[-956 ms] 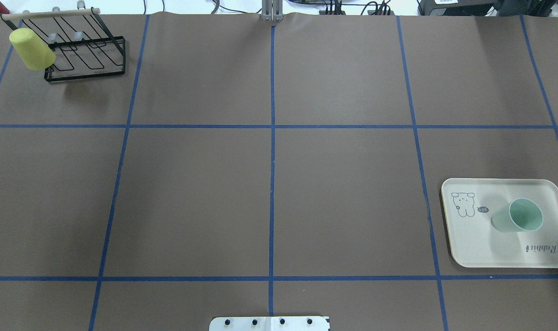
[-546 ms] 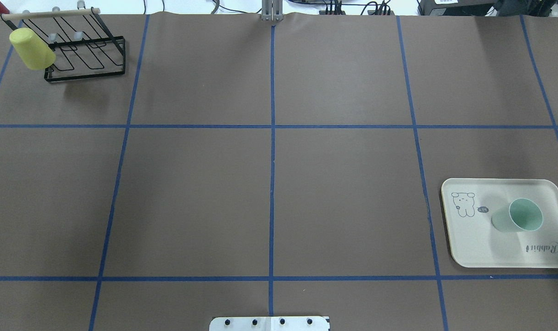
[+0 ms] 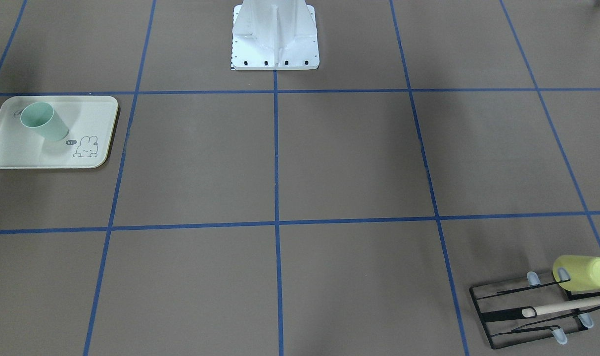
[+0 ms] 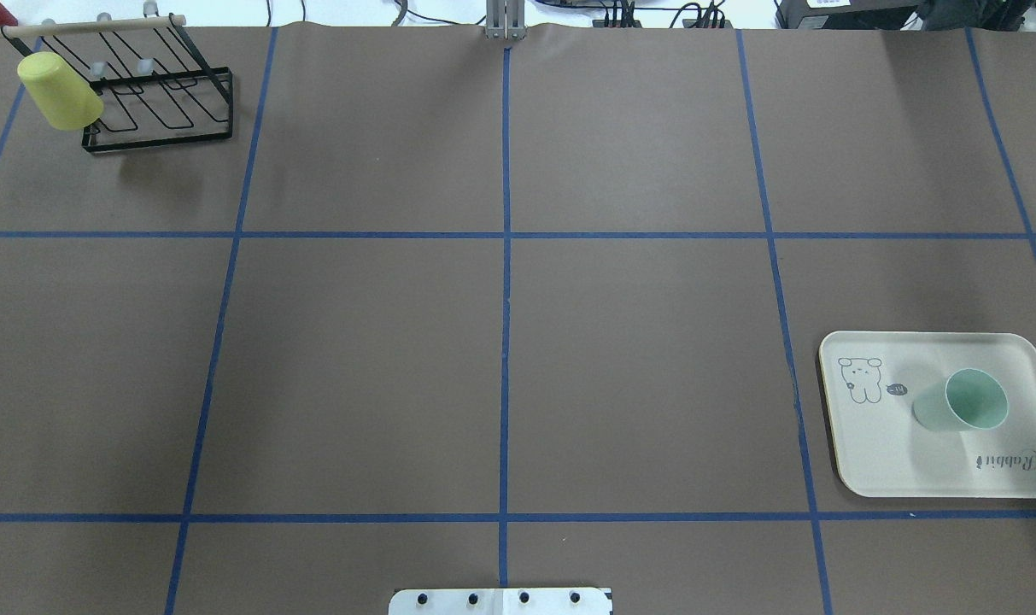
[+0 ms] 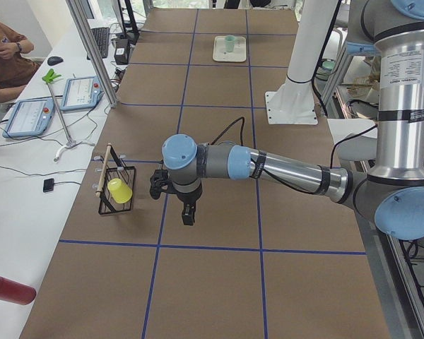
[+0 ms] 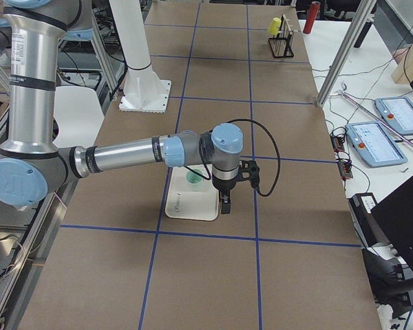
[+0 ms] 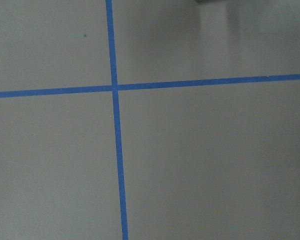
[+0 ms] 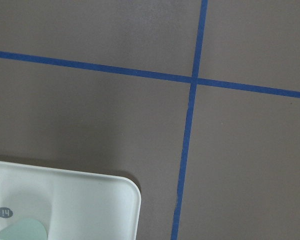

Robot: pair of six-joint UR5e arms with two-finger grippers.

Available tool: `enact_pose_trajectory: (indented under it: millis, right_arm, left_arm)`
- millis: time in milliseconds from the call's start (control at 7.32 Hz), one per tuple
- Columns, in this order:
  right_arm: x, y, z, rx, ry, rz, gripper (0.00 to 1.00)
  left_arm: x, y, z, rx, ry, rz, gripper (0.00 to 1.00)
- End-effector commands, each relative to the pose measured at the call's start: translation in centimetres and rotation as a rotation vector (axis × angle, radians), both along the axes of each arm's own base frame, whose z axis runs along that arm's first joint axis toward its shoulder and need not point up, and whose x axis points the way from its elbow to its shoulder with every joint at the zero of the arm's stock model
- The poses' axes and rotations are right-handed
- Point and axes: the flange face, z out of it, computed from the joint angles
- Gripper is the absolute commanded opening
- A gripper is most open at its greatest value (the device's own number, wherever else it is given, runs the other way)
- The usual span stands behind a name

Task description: Left arm grabs green cup and hands to right arm on tray

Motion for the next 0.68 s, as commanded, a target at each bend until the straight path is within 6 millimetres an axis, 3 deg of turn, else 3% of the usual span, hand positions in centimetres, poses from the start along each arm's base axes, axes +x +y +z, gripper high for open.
enact_pose_trajectory:
  millis: [0,546]
  right_arm:
    - [0.1,0.2,1.1,-0.022,0.006,0.001,1.0]
    - [0.1,0.3,2.0,-0.037,0.008,-0.001,1.0]
  left_arm:
    - [0.0,2.4,2.3,-0.026,-0.003,0.004,1.0]
    - [0.1,3.1,3.7,-0.036,0.0,-0.001,1.0]
